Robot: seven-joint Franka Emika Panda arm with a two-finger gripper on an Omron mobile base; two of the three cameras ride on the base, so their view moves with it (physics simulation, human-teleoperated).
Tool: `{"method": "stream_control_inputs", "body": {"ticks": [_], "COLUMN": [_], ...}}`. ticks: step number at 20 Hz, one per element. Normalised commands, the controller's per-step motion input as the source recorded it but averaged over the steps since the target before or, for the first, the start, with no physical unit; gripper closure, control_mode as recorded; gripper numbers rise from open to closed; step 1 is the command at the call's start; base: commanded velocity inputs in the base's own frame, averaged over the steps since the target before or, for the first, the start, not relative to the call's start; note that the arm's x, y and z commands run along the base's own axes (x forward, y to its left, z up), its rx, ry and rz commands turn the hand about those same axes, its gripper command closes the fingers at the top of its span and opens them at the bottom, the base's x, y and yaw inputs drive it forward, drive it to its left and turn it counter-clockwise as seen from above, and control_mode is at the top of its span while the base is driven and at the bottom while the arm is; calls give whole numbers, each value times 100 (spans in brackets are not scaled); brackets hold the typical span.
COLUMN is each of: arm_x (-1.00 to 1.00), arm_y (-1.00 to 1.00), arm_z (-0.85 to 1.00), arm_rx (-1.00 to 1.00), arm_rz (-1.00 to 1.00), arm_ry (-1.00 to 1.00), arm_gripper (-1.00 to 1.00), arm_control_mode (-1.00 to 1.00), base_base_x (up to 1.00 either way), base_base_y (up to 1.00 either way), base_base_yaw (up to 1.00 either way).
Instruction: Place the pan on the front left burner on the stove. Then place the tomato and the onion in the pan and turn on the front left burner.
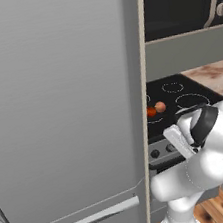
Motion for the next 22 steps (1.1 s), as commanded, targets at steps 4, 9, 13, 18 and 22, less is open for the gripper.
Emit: {"method": "stream_control_inputs", "body": {"ticks": [4, 9, 13, 18, 22], "arm_x": [0, 3, 16, 6, 0], "arm_y": [1, 5, 0, 1, 6], "arm_z": [-6, -8, -5, -4, -10], "arm_rx": [0, 0, 0, 0, 0], "arm_rz": [-8, -7, -8, -5, -4], "arm_ry": [0, 0, 0, 0, 0], "arm_gripper": [100, 100, 100, 100, 100], "arm_control_mode": [-100, -100, -100, -100, -100], "base_base_x": [0, 0, 0, 0, 0], "base_base_y": [0, 0, 0, 0, 0], "base_base_yaw": [0, 0, 0, 0, 0]}}
